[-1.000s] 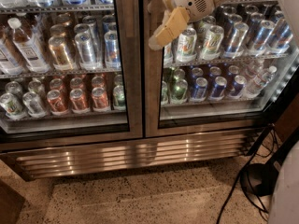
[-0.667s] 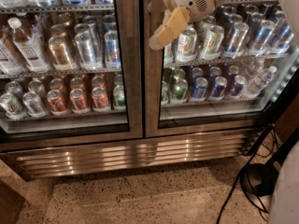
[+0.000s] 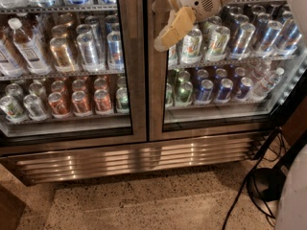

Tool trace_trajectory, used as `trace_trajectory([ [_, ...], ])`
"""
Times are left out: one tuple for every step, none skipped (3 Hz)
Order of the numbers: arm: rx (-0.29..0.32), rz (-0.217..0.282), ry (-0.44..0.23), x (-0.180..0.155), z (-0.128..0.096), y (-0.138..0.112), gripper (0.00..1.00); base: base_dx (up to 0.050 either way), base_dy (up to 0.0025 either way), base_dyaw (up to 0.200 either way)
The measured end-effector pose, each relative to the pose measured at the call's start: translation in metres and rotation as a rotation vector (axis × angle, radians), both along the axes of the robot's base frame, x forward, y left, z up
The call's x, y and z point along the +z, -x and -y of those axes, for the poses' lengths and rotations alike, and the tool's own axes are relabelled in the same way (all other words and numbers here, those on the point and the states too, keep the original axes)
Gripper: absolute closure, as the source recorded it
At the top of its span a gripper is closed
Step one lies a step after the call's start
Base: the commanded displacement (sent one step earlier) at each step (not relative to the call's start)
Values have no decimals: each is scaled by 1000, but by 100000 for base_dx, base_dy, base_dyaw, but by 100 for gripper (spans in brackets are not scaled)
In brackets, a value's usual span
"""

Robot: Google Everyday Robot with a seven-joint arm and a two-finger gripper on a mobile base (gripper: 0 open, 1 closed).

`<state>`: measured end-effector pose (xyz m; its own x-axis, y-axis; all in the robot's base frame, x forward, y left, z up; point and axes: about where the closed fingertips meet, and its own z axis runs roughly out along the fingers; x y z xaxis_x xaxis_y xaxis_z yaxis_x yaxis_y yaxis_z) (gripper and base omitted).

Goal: Open right fridge door

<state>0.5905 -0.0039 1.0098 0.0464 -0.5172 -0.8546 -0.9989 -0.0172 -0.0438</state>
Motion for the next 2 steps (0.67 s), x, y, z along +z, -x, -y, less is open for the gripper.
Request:
trace_trajectory([
  [0,0,0,0,0,0,14,0,0,0],
  [0,0,0,0,0,0,34,0,0,0],
])
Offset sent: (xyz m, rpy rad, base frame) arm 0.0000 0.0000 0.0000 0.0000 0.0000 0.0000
